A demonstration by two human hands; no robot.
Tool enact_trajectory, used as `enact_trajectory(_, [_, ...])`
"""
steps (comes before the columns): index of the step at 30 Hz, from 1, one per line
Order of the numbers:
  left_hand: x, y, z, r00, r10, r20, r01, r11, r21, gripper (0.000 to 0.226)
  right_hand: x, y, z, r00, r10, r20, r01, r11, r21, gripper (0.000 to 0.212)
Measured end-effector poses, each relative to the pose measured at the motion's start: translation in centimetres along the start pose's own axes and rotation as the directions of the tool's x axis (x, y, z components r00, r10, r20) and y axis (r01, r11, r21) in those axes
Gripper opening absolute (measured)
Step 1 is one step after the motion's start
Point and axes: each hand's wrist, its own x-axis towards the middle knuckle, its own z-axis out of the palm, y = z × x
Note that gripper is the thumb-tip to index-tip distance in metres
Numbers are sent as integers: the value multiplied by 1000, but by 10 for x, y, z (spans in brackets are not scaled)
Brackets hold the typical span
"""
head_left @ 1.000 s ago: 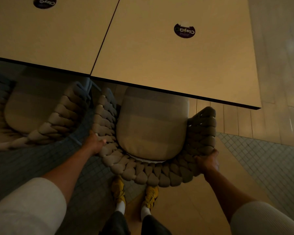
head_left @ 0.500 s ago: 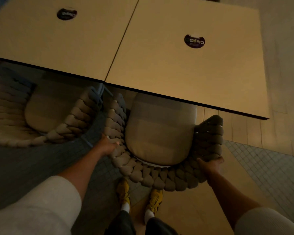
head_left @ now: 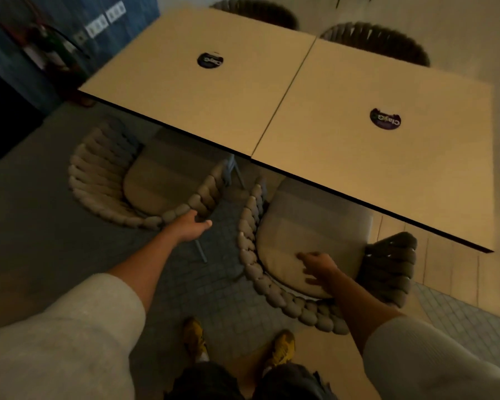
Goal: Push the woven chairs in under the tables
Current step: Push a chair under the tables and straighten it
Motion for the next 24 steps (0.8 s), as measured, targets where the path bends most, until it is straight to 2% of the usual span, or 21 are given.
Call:
enact_trajectory(2, [6, -28, -25, 1000, -15, -26, 14, 1000, -27, 92, -4, -21, 31, 999, -12, 40, 11, 1000, 11, 30])
enact_trajectory(6, [6, -73, -81, 998, -53, -32, 50, 995, -89, 96, -11, -65, 95, 997, -41, 66, 40, 999, 19, 35])
enact_trajectory(11, [37, -120, -147, 999, -14, -51, 8, 993, -120, 84, -28, -126, 178, 997, -78, 23, 76, 993, 89, 52])
enact_trajectory(15, [50, -145, -199, 999, 18, -41, -24, 987, -157, 83, -45, -170, 236, 996, -84, -12, 85, 990, 112, 39])
enact_trajectory(20, [79, -178, -250, 1000, 1, -31, -6, 988, -154, 82, -43, -205, 277, 999, -30, -35, 33, 995, 99, 51])
enact_trajectory(24, [113, -205, -280, 997, -33, -74, 23, 993, -120, 71, -22, -219, 294, 998, 32, -52, -27, 995, 97, 72])
